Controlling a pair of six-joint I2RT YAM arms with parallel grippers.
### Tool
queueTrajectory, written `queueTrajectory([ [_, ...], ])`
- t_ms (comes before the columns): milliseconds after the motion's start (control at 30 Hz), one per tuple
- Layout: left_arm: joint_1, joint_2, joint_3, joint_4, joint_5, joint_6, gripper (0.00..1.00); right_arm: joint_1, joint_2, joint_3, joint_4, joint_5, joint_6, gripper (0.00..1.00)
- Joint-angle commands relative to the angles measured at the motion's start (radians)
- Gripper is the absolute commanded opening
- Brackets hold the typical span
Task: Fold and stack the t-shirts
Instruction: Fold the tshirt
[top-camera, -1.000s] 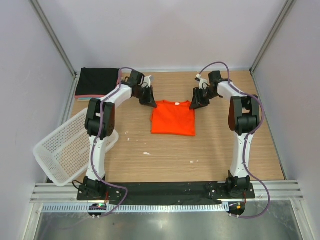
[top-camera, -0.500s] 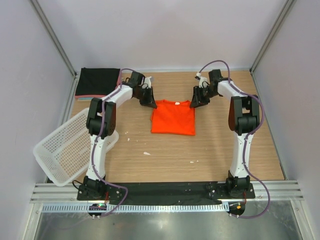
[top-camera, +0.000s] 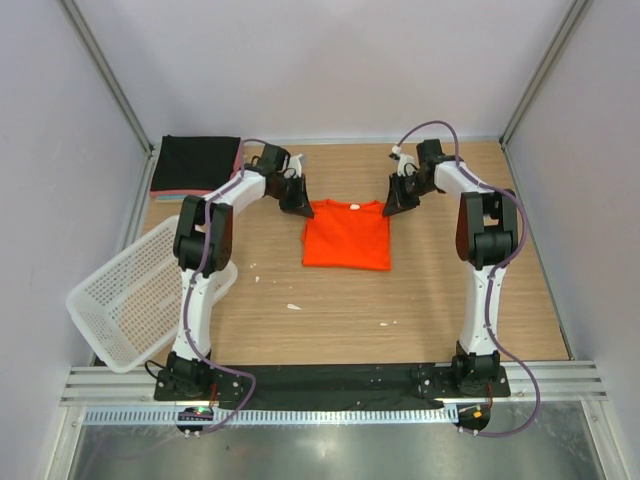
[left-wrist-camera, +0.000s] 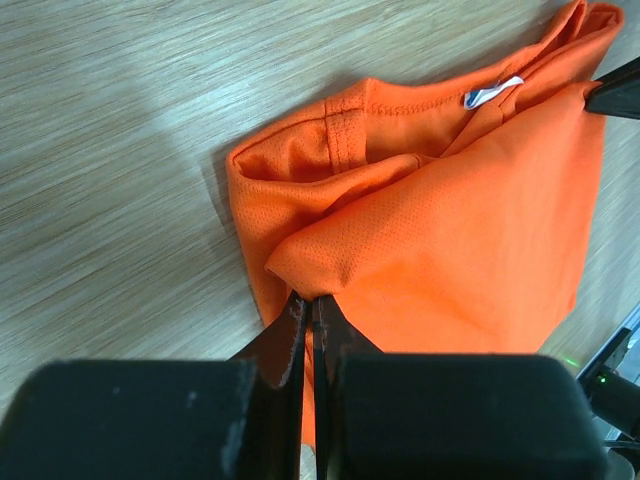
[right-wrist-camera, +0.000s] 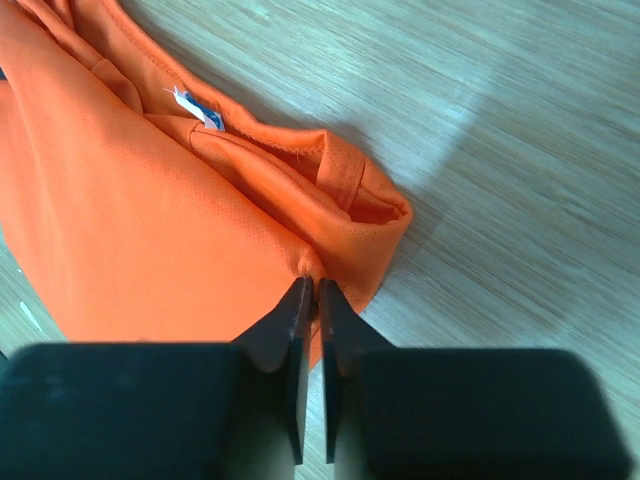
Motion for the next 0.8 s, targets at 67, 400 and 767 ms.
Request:
queueTrajectory([
  [67,-0.007,-0.060,0.007,0.030,0.007,-0.048,0.00,0.002,-0.077,-0.024,0.056,-0.014,0.019,0.01],
  [400,-0.016,-0.186,-0.072,0.123,-0.046,-0.125,0.00,0.004,-0.253,-0.147,0.190,0.018,0.072,0.01],
  [767,-0.001,-0.116,-0.070,0.305,-0.259,-0.289,0.00,0.005,-0.258,-0.293,0.623,0.202,0.261,0.01],
])
